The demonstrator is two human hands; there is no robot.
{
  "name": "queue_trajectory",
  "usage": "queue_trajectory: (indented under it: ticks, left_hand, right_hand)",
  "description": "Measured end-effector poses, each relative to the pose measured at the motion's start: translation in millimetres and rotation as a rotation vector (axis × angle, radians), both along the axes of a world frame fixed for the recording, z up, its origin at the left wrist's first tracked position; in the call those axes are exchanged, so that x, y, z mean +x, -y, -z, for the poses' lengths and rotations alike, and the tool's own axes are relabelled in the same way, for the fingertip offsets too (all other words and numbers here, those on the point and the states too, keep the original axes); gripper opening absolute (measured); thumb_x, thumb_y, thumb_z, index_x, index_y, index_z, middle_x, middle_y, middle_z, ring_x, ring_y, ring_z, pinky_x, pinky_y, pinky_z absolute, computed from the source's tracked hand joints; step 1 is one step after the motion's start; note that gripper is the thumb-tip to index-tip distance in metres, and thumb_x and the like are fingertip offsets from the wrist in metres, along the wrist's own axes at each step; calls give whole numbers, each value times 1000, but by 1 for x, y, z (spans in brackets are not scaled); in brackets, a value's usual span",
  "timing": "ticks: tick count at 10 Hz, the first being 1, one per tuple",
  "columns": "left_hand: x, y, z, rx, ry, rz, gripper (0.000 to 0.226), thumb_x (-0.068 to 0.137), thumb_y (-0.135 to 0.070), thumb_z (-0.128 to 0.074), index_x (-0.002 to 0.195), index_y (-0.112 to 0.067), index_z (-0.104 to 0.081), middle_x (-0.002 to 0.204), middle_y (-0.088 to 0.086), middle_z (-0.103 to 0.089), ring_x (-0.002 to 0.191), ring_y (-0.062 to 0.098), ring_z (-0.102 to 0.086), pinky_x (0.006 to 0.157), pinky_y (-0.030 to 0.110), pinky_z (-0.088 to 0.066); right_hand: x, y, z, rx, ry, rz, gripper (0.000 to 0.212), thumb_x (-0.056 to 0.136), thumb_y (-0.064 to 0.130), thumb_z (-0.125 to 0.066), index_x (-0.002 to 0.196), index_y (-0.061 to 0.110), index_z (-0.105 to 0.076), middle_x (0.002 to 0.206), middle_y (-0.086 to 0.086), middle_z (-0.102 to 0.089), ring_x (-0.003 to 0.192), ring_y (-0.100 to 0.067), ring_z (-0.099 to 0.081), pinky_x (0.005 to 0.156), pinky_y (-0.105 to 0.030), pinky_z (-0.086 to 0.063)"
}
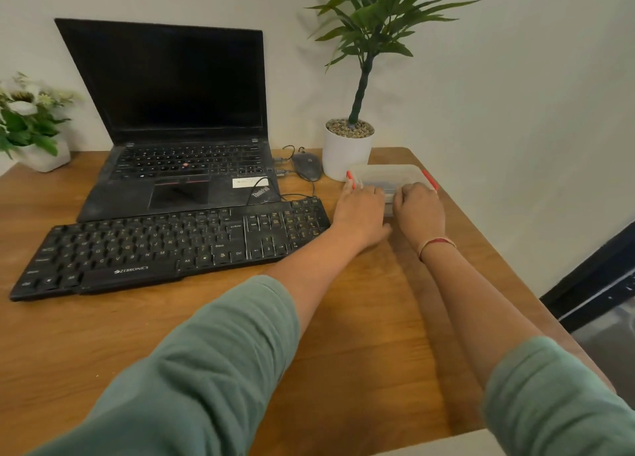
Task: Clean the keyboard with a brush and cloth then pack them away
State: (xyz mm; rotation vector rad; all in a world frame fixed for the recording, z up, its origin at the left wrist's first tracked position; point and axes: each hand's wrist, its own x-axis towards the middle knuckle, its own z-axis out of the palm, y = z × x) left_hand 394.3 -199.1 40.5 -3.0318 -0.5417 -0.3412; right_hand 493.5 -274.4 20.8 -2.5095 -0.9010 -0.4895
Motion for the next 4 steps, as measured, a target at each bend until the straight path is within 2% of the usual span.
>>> queue_trajectory:
  ticks: [1, 2, 3, 4]
  left_hand:
    - [-4, -3, -14, 69, -94, 23, 55, 89, -51, -46, 127, -11, -52, 125, 6, -59, 124, 26, -47, 116, 55, -8]
    - [-21, -5, -22, 43, -11, 33, 57, 91, -46, -44, 136, -11, -45, 139, 7, -51, 139, 26, -32, 116, 55, -4]
    - [-47, -4, -17, 4, 149, 26, 50, 90, -38, -45, 134, -12, -46, 137, 6, -52, 135, 23, -38, 116, 51, -12]
    - [-76, -5, -6, 4, 201, -19, 50, 90, -39, -47, 134, -15, -45, 137, 4, -50, 134, 22, -37, 114, 49, -13]
  right_hand:
    - [-1, 1, -3, -37, -7, -10, 36, 98, 23, -36, 81, 2, -61, 83, -17, -62, 78, -34, -61, 60, -32, -46]
    - [-13, 7, -6, -47, 21, -38, 32, 97, 25, -40, 99, 2, -63, 102, -20, -64, 99, -37, -58, 82, -39, -47]
    - [-27, 12, -4, 10, 48, -55, 39, 94, 30, -46, 122, 6, -57, 127, -17, -56, 119, -36, -48, 103, -45, -35]
    - [-52, 6, -9, 57, 4, -89, 43, 93, 32, -48, 127, 8, -53, 131, -16, -49, 123, -35, -43, 102, -45, -34]
